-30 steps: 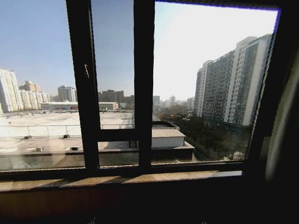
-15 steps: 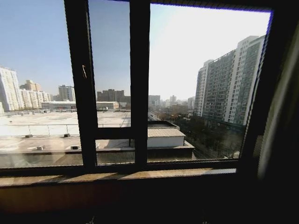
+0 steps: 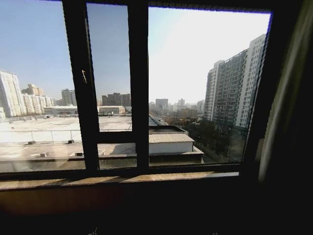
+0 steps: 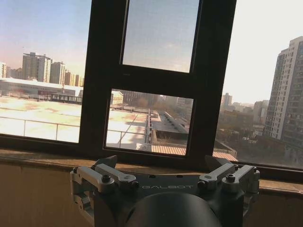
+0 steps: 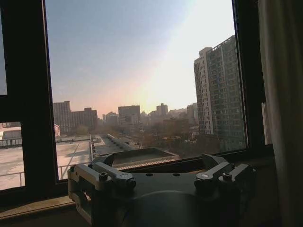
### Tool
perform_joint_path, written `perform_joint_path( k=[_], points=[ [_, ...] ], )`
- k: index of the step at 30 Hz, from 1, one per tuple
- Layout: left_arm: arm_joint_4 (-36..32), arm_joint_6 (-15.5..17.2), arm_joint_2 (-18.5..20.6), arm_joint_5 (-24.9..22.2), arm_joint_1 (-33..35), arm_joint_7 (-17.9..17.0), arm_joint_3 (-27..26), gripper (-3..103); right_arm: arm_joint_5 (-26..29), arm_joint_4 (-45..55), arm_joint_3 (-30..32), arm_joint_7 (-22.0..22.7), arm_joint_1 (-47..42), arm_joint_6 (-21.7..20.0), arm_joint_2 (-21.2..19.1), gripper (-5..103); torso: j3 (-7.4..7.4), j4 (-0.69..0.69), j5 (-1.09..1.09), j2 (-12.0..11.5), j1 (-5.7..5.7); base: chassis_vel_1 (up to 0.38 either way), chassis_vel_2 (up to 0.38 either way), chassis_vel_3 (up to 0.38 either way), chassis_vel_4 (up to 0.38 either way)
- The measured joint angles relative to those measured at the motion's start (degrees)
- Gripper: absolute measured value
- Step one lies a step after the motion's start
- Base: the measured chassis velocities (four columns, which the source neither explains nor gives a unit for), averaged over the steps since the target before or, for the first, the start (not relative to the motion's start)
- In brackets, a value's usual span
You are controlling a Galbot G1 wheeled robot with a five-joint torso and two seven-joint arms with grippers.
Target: Open the curtains by pulling them apart, changing their state from closed to fully open.
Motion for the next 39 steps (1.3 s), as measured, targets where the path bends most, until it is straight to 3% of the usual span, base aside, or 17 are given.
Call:
perform_joint_path(
  k=[39],
  points=[
    [0.25,-0.77,0.33,-0.88,0.02,0.33,-2.33,100,-0.12,-0.10,0.12,0.29,-0.36,0.95,0.19,100,0.01,0.00,0.02,0.00,0.01,0.008,-0.014,-0.011,0.011]
  ],
)
